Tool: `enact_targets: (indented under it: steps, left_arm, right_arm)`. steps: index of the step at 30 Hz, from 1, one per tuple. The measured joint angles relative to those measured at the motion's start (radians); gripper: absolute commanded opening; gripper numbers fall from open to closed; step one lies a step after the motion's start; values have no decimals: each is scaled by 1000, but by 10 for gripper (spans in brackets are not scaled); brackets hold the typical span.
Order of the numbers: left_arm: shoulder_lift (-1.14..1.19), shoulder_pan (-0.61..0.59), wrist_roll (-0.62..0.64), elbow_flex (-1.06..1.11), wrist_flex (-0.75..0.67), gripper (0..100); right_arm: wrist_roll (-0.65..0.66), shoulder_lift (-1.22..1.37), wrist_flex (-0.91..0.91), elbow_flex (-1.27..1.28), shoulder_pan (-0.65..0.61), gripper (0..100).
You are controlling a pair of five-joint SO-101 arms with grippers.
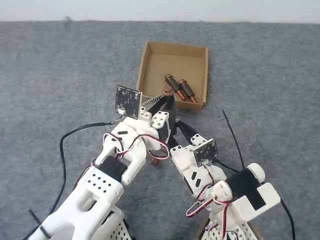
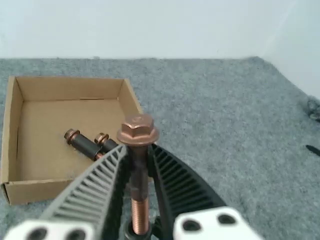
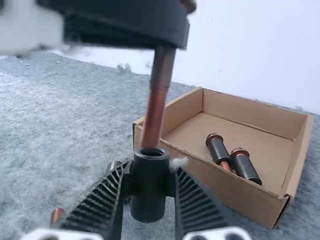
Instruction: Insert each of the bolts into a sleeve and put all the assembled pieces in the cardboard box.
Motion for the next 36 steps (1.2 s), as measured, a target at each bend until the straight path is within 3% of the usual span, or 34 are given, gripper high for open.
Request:
enact_targets:
  steps: [17,23,36]
  left_arm:
    - [-17,11,-2,25,-3,13]
    - [-28,17,-5,92,-130,13]
    - [-38,32,-6,118,-152,13]
  right_arm:
    - [2,2,-34,0,15,6]
    - [2,2,-52,0,17,6]
    - [3,2,-52,0,17,6]
